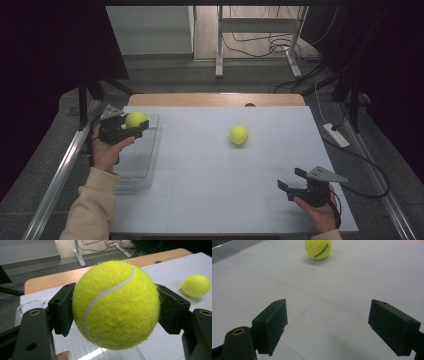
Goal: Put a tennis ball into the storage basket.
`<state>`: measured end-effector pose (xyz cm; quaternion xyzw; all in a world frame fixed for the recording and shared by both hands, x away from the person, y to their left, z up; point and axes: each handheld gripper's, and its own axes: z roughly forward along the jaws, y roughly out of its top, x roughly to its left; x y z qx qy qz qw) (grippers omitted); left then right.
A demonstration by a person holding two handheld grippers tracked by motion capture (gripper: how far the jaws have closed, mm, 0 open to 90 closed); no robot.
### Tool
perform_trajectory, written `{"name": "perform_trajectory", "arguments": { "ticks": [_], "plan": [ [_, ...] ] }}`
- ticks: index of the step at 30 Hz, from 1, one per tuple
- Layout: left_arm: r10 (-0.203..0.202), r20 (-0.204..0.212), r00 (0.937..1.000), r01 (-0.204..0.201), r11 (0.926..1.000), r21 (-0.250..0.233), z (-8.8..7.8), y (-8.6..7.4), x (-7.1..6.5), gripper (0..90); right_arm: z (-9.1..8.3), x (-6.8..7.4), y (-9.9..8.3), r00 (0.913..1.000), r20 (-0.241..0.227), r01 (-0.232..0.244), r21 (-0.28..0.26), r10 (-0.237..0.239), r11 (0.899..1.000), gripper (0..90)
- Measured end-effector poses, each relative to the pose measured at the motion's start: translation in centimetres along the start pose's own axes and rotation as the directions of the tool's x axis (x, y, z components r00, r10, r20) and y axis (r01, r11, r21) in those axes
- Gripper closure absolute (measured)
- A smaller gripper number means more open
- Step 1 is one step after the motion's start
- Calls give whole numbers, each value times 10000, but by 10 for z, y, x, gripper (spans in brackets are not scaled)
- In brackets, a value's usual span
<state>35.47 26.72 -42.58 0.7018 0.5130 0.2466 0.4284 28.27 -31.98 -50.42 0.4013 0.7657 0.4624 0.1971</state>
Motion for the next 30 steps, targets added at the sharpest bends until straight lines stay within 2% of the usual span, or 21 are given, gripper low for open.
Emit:
{"name": "perform_trajectory", "arguments": {
  "ticks": [8,12,30],
  "plan": [
    [-32,-430,9991,42,9997,247,4,1,10,268,0,0,0,10000,2,15,-2,-15,10000,158],
    [-36,-815,9967,82,9984,555,9,2,19,268,0,0,0,10000,9,17,-5,-17,10000,158],
    [-144,-1126,9935,280,9924,1198,22,5,34,268,0,0,0,10000,24,19,20,-19,10000,158]
  ]
}}
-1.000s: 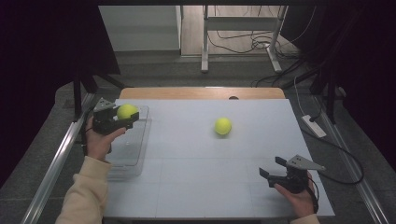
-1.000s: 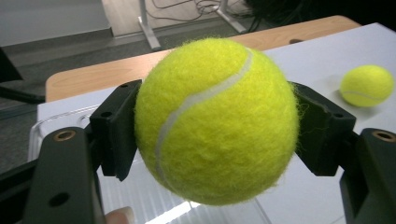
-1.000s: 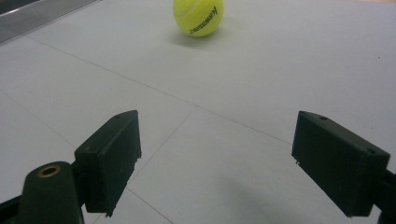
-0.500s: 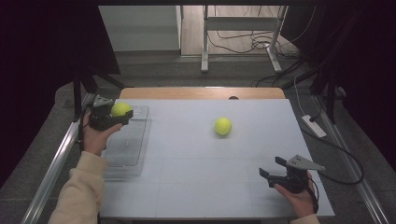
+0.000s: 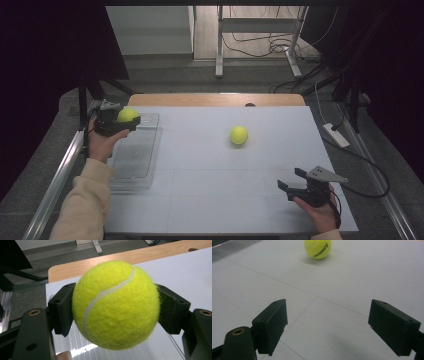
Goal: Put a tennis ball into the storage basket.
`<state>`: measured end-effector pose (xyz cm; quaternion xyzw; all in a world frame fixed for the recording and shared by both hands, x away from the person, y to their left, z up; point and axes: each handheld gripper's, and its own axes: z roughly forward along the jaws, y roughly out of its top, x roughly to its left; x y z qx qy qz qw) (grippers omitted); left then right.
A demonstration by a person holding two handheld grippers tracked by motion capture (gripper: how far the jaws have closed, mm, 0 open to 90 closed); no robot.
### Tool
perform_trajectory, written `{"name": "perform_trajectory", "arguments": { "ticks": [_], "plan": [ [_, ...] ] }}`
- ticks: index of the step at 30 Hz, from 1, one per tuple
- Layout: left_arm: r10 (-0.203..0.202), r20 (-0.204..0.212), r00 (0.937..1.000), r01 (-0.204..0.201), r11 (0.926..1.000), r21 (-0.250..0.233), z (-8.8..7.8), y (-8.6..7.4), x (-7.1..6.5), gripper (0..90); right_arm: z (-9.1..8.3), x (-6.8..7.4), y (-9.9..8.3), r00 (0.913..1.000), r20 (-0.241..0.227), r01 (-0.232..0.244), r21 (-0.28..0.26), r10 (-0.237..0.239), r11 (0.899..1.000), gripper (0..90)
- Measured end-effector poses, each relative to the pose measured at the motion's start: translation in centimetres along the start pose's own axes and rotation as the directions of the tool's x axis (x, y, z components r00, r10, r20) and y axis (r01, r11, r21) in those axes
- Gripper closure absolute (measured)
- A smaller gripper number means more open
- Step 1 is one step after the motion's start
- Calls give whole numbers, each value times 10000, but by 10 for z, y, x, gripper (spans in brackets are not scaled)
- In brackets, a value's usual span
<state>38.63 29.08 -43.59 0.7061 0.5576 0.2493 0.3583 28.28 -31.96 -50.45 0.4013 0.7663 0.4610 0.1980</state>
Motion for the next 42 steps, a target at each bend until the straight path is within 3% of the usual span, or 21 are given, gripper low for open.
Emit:
{"name": "perform_trajectory", "arguments": {
  "ticks": [21,42],
  "plan": [
    [19,-52,10000,-15,9971,767,18,-3,4,267,1,0,0,10000,7,-4,17,4,10000,158],
    [145,-54,9999,-134,9859,1667,33,-7,5,266,1,0,-1,10000,-10,-43,15,43,10000,158]
  ]
}}
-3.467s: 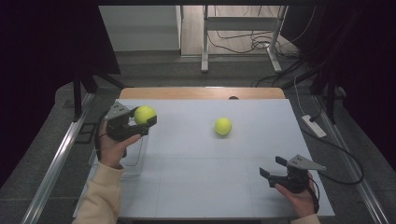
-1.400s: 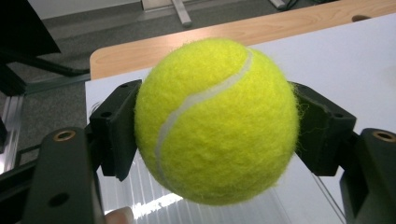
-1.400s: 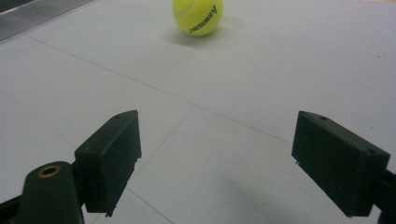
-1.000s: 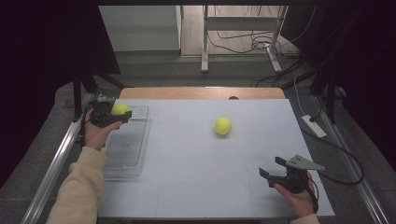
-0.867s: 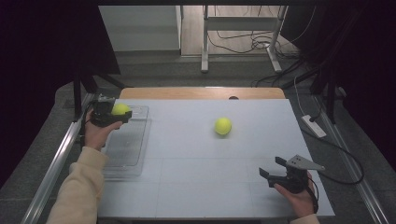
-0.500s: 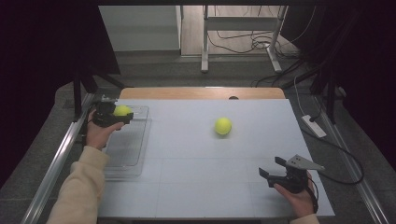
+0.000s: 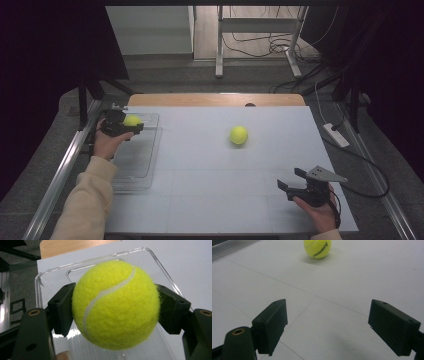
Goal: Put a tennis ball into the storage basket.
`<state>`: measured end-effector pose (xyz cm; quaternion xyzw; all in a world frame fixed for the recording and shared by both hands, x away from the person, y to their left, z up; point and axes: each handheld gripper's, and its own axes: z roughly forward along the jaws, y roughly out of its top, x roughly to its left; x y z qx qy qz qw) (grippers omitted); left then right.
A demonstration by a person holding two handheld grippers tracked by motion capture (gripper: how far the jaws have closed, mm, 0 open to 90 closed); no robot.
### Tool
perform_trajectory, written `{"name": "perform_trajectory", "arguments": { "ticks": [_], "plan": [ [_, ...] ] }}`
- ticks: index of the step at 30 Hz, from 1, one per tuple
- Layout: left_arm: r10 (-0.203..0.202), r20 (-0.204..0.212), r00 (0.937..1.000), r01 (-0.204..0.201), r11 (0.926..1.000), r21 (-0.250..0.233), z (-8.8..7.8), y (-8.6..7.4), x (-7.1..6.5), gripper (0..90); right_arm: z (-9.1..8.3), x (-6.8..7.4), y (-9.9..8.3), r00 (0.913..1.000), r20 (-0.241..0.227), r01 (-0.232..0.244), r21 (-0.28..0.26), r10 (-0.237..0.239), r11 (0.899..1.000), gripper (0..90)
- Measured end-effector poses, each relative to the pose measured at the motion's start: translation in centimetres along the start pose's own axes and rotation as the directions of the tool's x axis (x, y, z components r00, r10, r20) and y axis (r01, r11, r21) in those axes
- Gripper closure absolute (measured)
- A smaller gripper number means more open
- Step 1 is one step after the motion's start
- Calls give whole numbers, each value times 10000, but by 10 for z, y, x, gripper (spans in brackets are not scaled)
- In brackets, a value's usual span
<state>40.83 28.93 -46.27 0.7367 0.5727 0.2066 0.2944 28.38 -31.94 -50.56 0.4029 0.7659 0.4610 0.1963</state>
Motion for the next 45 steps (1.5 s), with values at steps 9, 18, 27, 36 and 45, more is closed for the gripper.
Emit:
{"name": "perform_trajectory", "arguments": {
  "ticks": [9,18,27,36,45],
  "plan": [
    [185,-67,9998,-182,9992,367,6,-1,-3,265,0,-1,0,10000,10,-9,9,9,10000,158],
    [229,-89,9997,-225,9989,417,8,-1,-4,264,0,-1,0,10000,12,-5,10,5,10000,158],
    [222,-258,9994,-214,9993,316,7,-1,-3,258,0,-1,-1,10000,11,14,22,-14,10000,158],
    [186,-91,9998,-190,9988,-447,-6,2,-8,112,0,-1,-1,10000,13,35,30,-35,10000,158],
    [102,464,9989,-71,9977,-675,-14,1,-12,119,0,-1,-1,10000,27,32,41,-32,10000,158]
  ]
}}
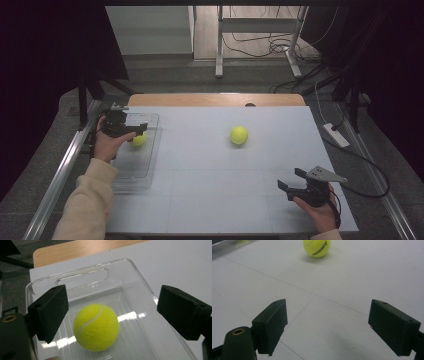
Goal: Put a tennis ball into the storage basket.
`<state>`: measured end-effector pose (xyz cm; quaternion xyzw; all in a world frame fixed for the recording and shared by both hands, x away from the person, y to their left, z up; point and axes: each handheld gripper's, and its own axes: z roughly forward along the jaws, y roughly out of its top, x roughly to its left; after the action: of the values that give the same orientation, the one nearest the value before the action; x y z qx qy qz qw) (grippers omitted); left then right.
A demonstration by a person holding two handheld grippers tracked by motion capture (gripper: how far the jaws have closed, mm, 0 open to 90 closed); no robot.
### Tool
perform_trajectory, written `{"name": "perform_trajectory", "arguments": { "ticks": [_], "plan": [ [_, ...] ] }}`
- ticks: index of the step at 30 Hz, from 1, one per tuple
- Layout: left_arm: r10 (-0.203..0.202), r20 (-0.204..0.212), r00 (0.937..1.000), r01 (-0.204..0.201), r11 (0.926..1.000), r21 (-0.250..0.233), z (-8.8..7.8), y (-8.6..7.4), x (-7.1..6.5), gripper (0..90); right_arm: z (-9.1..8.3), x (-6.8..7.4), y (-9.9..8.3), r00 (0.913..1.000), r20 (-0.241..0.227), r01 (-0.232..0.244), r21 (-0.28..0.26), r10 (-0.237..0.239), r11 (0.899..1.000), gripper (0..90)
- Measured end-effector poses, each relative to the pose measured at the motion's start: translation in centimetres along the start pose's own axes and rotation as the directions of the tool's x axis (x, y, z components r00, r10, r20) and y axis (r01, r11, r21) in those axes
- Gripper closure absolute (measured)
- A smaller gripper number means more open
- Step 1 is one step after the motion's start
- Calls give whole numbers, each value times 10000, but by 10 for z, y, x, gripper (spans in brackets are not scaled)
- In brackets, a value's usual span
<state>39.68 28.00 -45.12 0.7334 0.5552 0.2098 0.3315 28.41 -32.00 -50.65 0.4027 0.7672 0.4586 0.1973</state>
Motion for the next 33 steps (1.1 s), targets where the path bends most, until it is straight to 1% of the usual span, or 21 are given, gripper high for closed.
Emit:
{"name": "perform_trajectory", "arguments": {
  "ticks": [2,6,9,11,16,20,21,27,30,31,32,33],
  "plan": [
    [-18,172,9999,19,10000,-85,-2,-1,-2,125,0,0,0,10000,3,7,-2,-7,10000,157],
    [7,302,9995,-1,9998,-188,-4,-3,-5,133,0,0,0,10000,8,7,-9,-7,10000,158],
    [70,507,9987,-56,9996,-267,-8,-6,-9,137,-1,0,0,10000,37,21,16,-21,10000,158],
    [79,682,9976,-56,9994,-340,-11,-7,-11,138,-1,0,0,10000,34,4,3,-4,10000,158],
    [144,933,9955,-96,9986,-521,-15,-12,-17,139,-1,1,0,10000,-7,40,-19,-40,10000,157],
    [259,1207,9924,-171,9972,-732,-18,-15,-23,141,-1,0,0,10000,10,-8,-11,8,10000,158],
    [259,1207,9924,-171,9972,-732,-18,-15,-23,143,-1,0,0,10000,10,-8,-11,8,10000,158],
    [461,1595,9861,-295,9940,-1051,-23,-17,-35,143,0,0,1,10000,33,-10,-6,10,10000,158],
    [666,1785,9817,-452,9916,-1209,-26,-18,-42,142,0,1,1,10000,24,-3,-17,3,10000,158],
    [689,1847,9804,-459,9910,-1259,-26,-19,-44,142,1,1,1,10000,43,16,-7,-16,10000,157],
    [689,1847,9804,-459,9910,-1259,-26,-19,-44,142,1,1,1,10000,43,16,-7,-16,10000,157],
    [711,1938,9785,-456,9901,-1331,-27,-19,-46,142,1,1,1,10000,35,20,5,-20,10000,157]
  ]
}}
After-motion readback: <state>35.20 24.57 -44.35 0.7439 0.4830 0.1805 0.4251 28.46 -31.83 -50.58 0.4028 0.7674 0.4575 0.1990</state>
